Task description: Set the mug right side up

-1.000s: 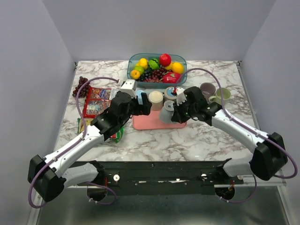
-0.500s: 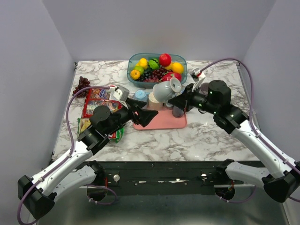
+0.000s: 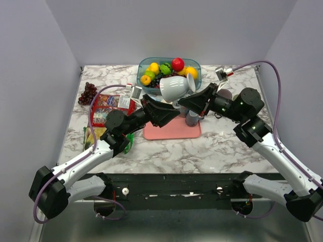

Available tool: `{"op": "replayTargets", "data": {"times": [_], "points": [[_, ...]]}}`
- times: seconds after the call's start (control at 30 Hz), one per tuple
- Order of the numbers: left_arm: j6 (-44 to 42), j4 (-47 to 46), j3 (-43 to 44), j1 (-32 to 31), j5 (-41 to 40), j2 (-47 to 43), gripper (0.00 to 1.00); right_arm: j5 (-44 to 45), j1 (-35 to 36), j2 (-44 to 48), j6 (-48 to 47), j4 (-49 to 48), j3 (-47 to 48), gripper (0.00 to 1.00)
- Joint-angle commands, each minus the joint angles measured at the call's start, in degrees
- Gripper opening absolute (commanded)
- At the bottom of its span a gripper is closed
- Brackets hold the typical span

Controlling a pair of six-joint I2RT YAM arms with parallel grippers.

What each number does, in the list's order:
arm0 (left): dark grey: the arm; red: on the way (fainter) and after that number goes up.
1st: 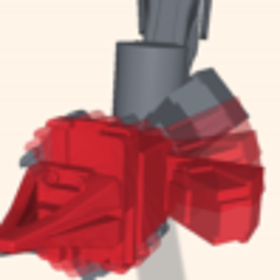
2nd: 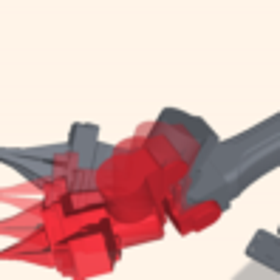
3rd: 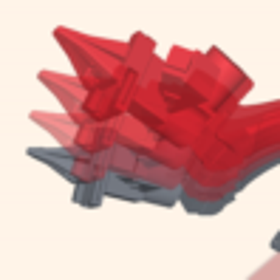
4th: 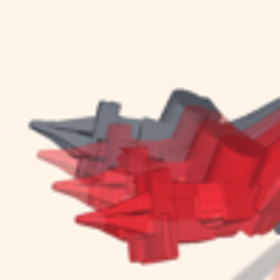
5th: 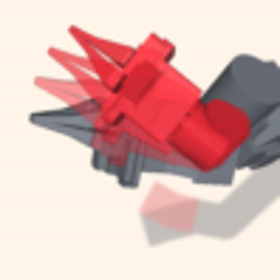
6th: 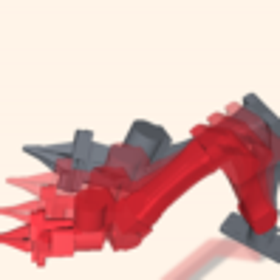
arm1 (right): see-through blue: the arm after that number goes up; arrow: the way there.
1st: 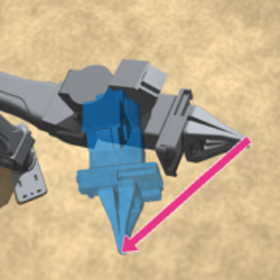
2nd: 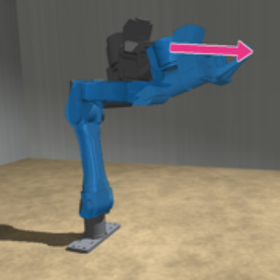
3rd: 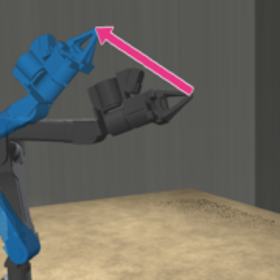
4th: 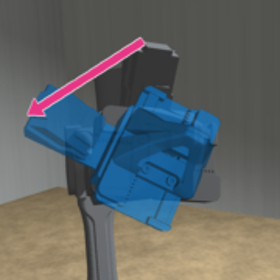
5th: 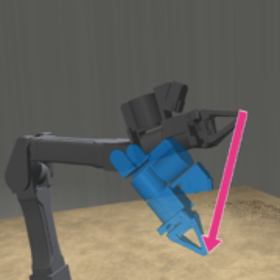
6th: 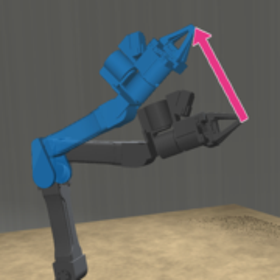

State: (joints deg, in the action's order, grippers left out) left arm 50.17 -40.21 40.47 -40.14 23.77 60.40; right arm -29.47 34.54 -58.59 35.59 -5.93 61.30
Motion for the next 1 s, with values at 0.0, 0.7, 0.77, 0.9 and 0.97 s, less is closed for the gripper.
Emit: {"op": "replayTargets", "data": {"times": [0.0,0.7,0.77,0.9,0.97], "points": [[7.83,-11.11,1.81,-0.11,-1.0,0.86,0.67,-2.43,0.26,1.72,2.73,-8.92,-1.0,0.01],[12.93,-18.84,0.05,-0.11,-10.14,2.88,0.45,-5.42,0.26,1.9,6.76,-13.31,-4.78,0.01],[14.07,-20.34,-0.04,-0.11,-10.58,3.93,0.45,-5.94,0.26,1.72,7.64,-14.45,-5.66,0.01],[15.3,-23.33,0.14,-0.2,-10.94,5.51,0.38,-6.3,0.26,1.72,9.4,-15.86,-6.63,0.01],[15.74,-23.95,-0.21,-0.11,-11.64,6.13,0.34,-6.74,0.35,1.64,9.76,-16.13,-6.89,0.01]]}}
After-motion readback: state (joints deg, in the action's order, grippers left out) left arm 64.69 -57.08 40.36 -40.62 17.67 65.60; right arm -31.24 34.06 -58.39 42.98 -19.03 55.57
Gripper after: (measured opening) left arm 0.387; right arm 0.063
